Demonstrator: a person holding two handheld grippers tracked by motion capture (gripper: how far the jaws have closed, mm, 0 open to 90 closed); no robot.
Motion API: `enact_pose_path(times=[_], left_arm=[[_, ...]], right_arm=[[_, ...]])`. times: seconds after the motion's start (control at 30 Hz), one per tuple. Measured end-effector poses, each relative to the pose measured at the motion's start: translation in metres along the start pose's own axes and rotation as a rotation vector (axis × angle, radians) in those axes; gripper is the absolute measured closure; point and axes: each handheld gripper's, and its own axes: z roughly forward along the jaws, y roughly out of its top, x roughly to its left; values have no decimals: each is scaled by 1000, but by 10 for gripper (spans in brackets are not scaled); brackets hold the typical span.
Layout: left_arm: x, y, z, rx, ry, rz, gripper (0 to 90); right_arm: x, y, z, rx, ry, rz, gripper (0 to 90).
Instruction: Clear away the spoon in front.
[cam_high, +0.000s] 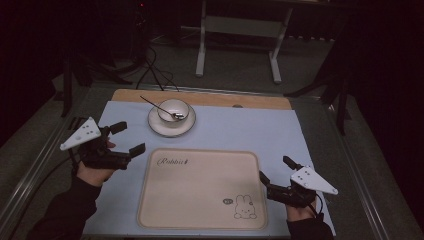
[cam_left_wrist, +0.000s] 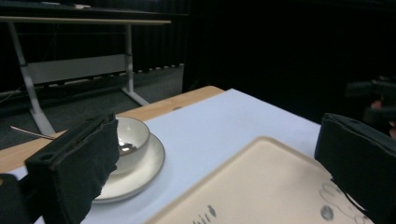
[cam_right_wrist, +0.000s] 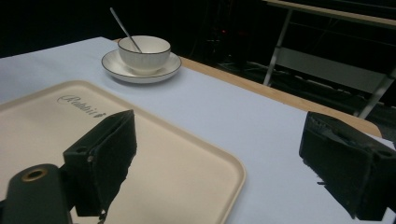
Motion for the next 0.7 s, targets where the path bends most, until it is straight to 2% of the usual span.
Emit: enact_pose_path(times=[0.17,0.33,0.53,0.7], left_arm=[[15,9,11,1,51,-16,7],[27,11,29,23,78,-35,14],[46,3,52,55,132,-74,26],[63,-5,68,85,161,-107,47]], right_arm=[[1,0,0,-2,2,-2,110],[1,1,0,-4,4,-5,110],[2,1,-1,-4,6,-6,110],[1,0,-1,-3,10,-3,110]])
